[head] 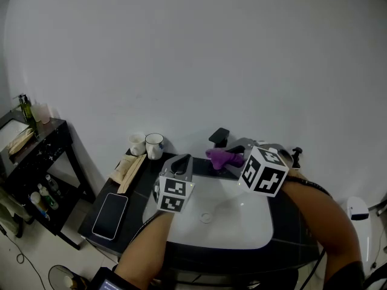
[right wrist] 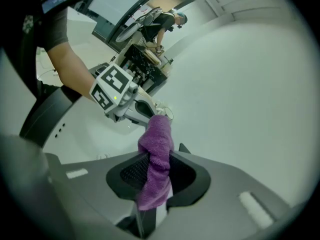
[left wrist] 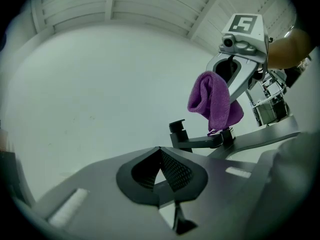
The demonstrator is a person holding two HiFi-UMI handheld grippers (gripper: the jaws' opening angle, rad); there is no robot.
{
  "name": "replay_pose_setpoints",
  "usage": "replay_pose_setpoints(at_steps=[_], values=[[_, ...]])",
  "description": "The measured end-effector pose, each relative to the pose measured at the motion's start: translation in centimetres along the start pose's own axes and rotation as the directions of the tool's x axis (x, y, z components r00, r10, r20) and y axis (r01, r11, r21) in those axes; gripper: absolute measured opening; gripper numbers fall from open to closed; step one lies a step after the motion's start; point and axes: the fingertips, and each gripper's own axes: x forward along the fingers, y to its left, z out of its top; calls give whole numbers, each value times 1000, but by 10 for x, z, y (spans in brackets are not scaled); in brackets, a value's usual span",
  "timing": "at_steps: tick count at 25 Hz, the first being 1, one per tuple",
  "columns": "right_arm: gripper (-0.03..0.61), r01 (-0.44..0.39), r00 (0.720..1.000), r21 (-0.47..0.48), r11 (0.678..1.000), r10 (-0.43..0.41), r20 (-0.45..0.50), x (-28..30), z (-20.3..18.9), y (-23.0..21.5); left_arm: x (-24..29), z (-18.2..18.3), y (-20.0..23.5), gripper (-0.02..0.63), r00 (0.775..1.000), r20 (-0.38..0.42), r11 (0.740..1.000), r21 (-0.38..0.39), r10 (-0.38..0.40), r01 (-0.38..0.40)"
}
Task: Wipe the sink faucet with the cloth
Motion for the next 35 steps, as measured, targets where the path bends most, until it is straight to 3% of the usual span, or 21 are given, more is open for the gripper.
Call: replay_pose_setpoints(at_steps=[5, 12, 24, 35], values=[[92, 54, 995, -15, 998, -55, -88, 24, -29, -13, 0, -2, -1, 17, 1000, -3, 1000, -3, -4, 4], [92, 98, 976, -108, 989, -117, -183, 68, -53, -33, 2, -2, 0, 17, 1000, -2, 1000, -7, -2, 2], [94, 91, 976, -127, 988, -114, -187, 93, -55, -33, 2, -3, -2, 17, 1000, -4, 1000, -6, -14, 14], [91, 57, 975, -226, 972, -103, -195, 78, -46, -10, 4, -9, -3, 17, 999, -38, 1000, 1, -13, 13]])
